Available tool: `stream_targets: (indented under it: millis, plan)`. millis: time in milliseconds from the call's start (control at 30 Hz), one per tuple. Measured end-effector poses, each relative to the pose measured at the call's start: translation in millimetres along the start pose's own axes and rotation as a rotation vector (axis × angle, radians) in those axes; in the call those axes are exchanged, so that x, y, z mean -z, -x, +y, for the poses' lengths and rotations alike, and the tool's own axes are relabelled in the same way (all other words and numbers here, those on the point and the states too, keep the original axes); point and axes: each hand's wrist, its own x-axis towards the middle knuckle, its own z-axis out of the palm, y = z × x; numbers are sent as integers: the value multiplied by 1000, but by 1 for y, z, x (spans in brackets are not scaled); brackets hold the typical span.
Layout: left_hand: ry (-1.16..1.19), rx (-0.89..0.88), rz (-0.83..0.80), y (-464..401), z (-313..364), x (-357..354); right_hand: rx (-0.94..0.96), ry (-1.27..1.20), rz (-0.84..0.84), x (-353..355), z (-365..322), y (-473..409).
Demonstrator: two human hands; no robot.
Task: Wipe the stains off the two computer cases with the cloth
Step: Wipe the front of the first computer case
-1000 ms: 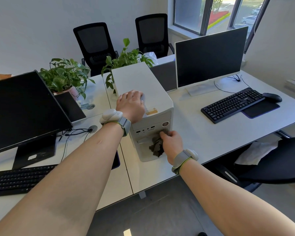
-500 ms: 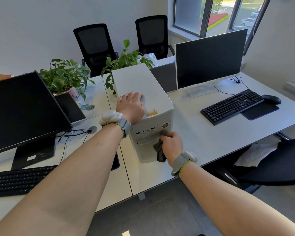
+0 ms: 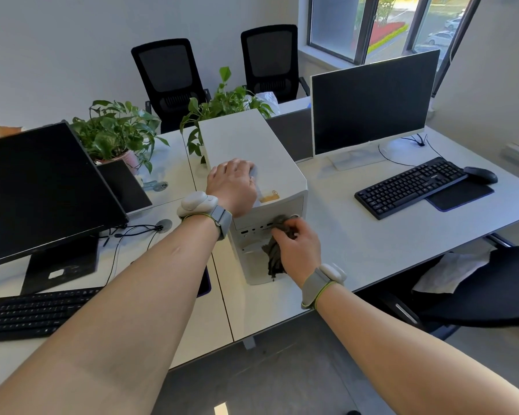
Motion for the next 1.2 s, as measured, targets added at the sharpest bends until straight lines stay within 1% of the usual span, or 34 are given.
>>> stream_targets:
  millis: [133, 167, 233, 300, 333, 467, 500, 567, 667, 733, 867, 900, 967, 1067, 1100, 1200]
  plan:
    - [4, -5, -2, 0, 1, 1, -232, 138, -87, -6, 8, -5]
    - [6, -3, -3, 1, 1, 1, -246, 161, -91, -7, 10, -5]
    - [6, 0, 6, 1, 1, 1, -180, 122, -45, -8, 8, -1]
    - [7, 4, 6, 1, 1, 0, -84, 15, 2, -9, 3, 1]
    - [10, 6, 0, 1, 0, 0, -74, -8, 3, -9, 2, 2]
    - [12, 0, -2, 0, 0, 0, -263, 112, -64, -7, 7, -1]
    - [14, 1, -2, 0, 0, 0, -284, 145, -78, -7, 8, -1]
    - [13, -1, 9, 0, 0, -1, -277, 156, -98, -9, 5, -2]
    - [14, -2, 11, 0, 0, -2, -159, -40, -44, -14, -2, 2]
    - [13, 1, 12, 0, 0, -2, -107, -64, -23, -14, -3, 4]
    - [15, -1, 6, 0, 0, -1, -284, 152, -101, -13, 3, -2]
    - [15, -1, 3, -1, 0, 0, -306, 176, -109, -13, 2, -2]
    - [12, -1, 3, -1, 0, -1, -277, 107, -109, -14, -2, -2]
    - [13, 6, -1, -1, -1, -2, -174, -10, -99, -13, -3, 4]
    - [14, 6, 1, -1, 0, -2, -181, -4, -99, -13, -1, 6]
    - [18, 5, 7, 0, 0, 0, -303, 98, -103, -16, 1, 4]
